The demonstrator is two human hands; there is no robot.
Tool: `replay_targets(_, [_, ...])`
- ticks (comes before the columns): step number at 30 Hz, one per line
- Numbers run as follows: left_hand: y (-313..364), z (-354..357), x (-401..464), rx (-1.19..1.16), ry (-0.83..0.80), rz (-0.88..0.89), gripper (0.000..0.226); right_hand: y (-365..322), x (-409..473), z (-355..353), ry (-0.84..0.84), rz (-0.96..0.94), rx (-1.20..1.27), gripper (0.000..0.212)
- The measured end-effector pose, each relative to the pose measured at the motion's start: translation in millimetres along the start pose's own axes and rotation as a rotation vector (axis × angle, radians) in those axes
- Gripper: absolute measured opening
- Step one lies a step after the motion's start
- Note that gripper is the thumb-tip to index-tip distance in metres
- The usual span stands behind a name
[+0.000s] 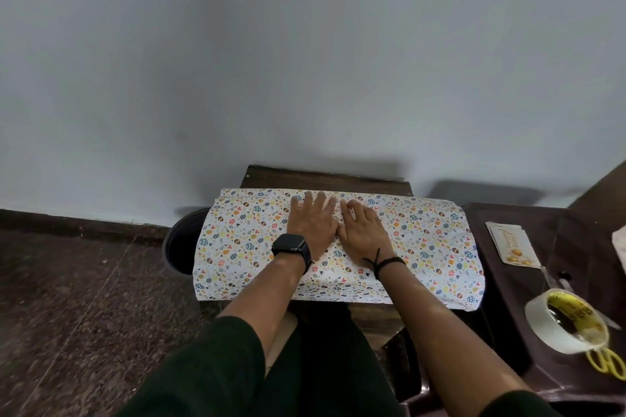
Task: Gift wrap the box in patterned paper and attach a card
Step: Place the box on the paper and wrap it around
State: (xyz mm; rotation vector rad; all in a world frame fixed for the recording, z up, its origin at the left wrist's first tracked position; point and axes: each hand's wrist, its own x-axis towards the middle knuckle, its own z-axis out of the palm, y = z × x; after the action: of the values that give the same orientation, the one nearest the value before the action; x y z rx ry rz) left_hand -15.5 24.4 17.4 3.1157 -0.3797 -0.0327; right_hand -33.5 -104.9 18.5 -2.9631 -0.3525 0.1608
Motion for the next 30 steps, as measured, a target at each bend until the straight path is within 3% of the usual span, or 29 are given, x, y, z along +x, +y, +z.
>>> replay_targets(11, [-3, -16, -3, 0.031, -0.192, -0.050, 0.052, 1, -15, -16, -0.103, -0.017, -0.101, 0.061])
replay_targets(17, [-30, -27, 6, -0.082, -0.188, 0.015, 0.054, -11, -64, -12, 0.164, 0.125, -0.014, 0.040])
replay_targets(21, [-54, -23, 4, 0.007, -0.204, -0.074, 0.063, -27, -91, 13, 0.142, 0.253, -0.073, 0.061])
replay_targets(25, [-62, -24, 2, 0.013, -0.167, -0.053, 0.066, -35, -93, 17, 0.111, 0.301, -0.036, 0.074])
replay_targets(30, [-72, -27, 0, -0.017, -0.154, -0.077, 0.065, -14, -90, 25, 0.077, 0.127, -0.083, 0.074])
